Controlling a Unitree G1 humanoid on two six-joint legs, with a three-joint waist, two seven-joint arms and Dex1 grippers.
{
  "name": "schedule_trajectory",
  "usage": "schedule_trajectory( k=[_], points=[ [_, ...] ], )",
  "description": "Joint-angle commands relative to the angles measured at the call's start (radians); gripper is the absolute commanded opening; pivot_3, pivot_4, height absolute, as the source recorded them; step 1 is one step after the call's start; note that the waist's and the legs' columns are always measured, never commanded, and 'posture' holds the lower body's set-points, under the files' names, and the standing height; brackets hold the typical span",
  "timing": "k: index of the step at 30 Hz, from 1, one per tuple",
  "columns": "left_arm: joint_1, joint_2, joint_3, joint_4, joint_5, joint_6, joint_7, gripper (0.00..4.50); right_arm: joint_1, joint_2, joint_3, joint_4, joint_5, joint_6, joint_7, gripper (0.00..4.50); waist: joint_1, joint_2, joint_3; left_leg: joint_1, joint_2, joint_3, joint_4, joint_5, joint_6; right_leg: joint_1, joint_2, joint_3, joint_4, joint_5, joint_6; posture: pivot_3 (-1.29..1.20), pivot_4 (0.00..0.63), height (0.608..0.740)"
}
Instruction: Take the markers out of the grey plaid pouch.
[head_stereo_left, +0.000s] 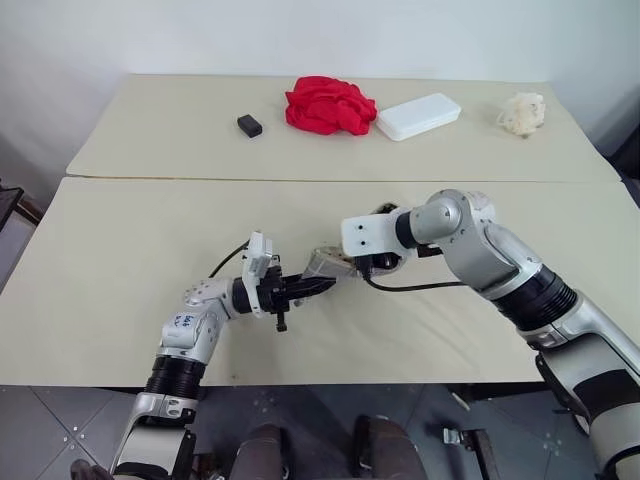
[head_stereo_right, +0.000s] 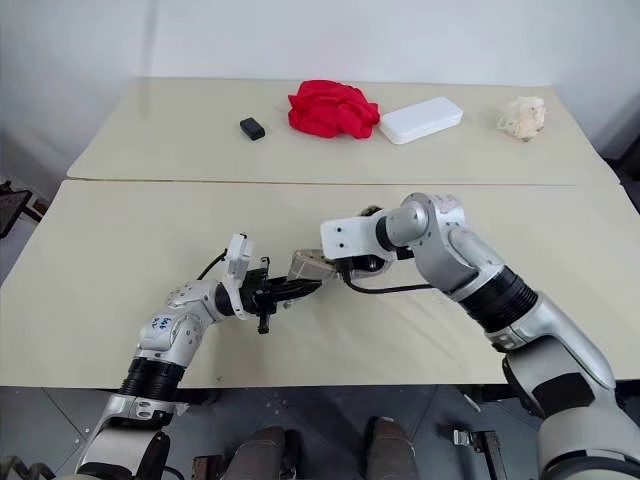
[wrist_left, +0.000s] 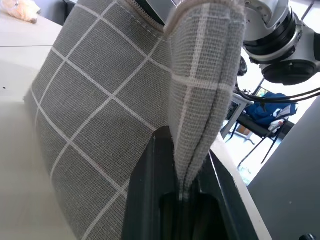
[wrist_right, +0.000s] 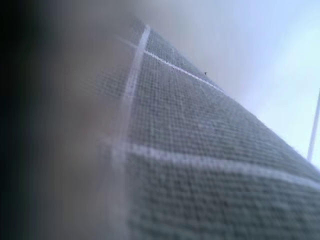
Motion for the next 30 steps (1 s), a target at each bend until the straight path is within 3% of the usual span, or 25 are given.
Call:
schedule_trajectory(
  k=[1, 9, 12, 15, 22, 30],
  points=[
    [-0.014, -0.004, 0.012, -0.052, -0.051, 0.002, -0.033, 0.00, 0.026, 0.009, 0.006, 0.010, -0.032, -0.005, 0.024, 2.11, 0.000, 0.000, 0.000, 0.000, 0.000, 0.000, 0.000, 0.000, 0.000, 0.000, 0.000, 0.000, 0.000, 0.000, 0.000, 0.00, 0.150, 0.740],
    [-0.016, -0.003, 0.017, -0.056, -0.058, 0.019, -0.039, 0.00, 0.047, 0.068, 0.014, 0.106, -0.073, -0.088, 0.017, 2.11, -0.001, 0.000, 0.000, 0.000, 0.000, 0.000, 0.000, 0.000, 0.000, 0.000, 0.000, 0.000, 0.000, 0.000, 0.000, 0.00, 0.150, 0.740],
    [-0.015, -0.003, 0.018, -0.059, -0.059, 0.022, -0.039, 0.00, 0.060, 0.070, 0.002, 0.122, -0.081, -0.113, 0.018, 1.65, -0.001, 0.000, 0.000, 0.000, 0.000, 0.000, 0.000, 0.000, 0.000, 0.000, 0.000, 0.000, 0.000, 0.000, 0.000, 0.00, 0.150, 0.740],
    [-0.013, 0.000, 0.025, -0.061, -0.060, 0.025, -0.039, 0.00, 0.074, 0.053, -0.019, 0.098, -0.079, -0.123, 0.029, 0.77, -0.001, 0.000, 0.000, 0.000, 0.000, 0.000, 0.000, 0.000, 0.000, 0.000, 0.000, 0.000, 0.000, 0.000, 0.000, 0.00, 0.150, 0.740],
    [-0.007, -0.001, 0.038, -0.059, -0.050, 0.012, -0.029, 0.00, 0.122, -0.015, -0.122, -0.036, -0.031, -0.142, 0.066, 0.69, 0.005, 0.000, 0.000, 0.000, 0.000, -0.001, 0.000, 0.000, 0.000, 0.001, 0.000, 0.000, 0.000, 0.000, 0.000, 0.00, 0.150, 0.740],
    [-0.002, 0.011, 0.030, -0.034, -0.003, -0.051, -0.006, 0.00, 0.190, -0.043, -0.276, -0.249, 0.218, -0.082, 0.170, 0.67, 0.002, 0.000, 0.000, 0.000, 0.000, -0.001, 0.000, 0.000, 0.000, 0.001, 0.000, -0.001, 0.000, 0.000, 0.000, 0.00, 0.150, 0.740]
  ],
)
